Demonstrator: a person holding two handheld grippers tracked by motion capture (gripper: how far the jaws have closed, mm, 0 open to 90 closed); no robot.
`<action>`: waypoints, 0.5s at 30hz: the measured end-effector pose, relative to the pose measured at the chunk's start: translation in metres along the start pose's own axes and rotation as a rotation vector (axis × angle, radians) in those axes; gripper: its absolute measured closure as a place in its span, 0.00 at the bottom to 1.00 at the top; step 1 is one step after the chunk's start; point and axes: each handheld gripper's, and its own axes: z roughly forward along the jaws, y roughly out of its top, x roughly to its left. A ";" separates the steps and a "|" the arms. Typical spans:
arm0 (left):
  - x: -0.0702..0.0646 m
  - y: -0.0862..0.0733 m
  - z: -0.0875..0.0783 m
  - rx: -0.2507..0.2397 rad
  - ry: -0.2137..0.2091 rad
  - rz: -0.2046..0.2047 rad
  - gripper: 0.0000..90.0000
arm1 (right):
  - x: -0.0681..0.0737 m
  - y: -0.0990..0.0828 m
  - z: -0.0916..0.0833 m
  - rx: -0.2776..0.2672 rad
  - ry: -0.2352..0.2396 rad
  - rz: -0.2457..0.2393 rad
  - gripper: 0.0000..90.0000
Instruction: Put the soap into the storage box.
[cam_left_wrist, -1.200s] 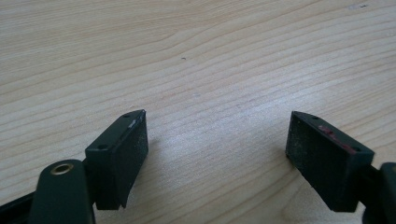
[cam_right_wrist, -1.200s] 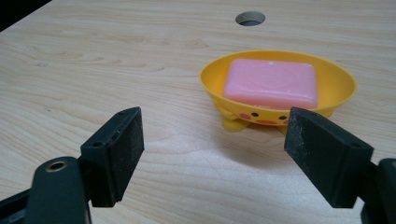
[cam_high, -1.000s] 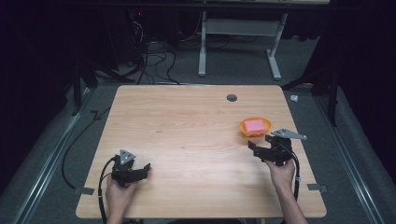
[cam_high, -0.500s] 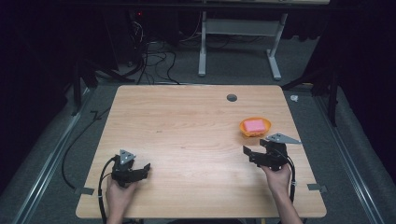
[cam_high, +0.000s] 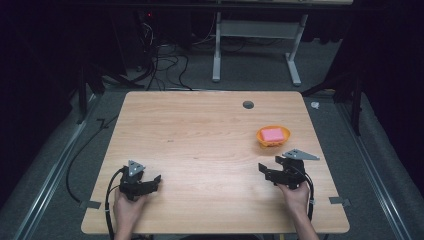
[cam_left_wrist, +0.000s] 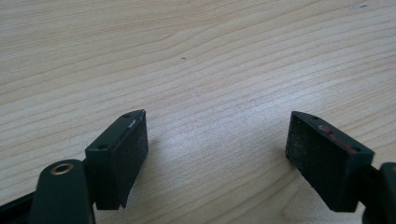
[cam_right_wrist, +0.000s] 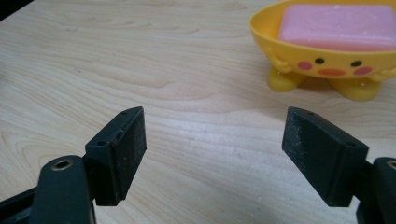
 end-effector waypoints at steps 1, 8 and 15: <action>0.000 0.000 0.000 0.000 0.000 0.000 0.24 | 0.000 -0.001 0.001 0.003 0.000 -0.002 0.25; 0.000 0.000 0.000 0.000 0.000 0.000 0.24 | 0.003 -0.008 0.005 0.023 -0.016 -0.024 0.25; 0.000 0.000 0.000 -0.001 0.000 0.000 0.24 | 0.007 -0.014 0.010 0.052 -0.042 -0.062 0.25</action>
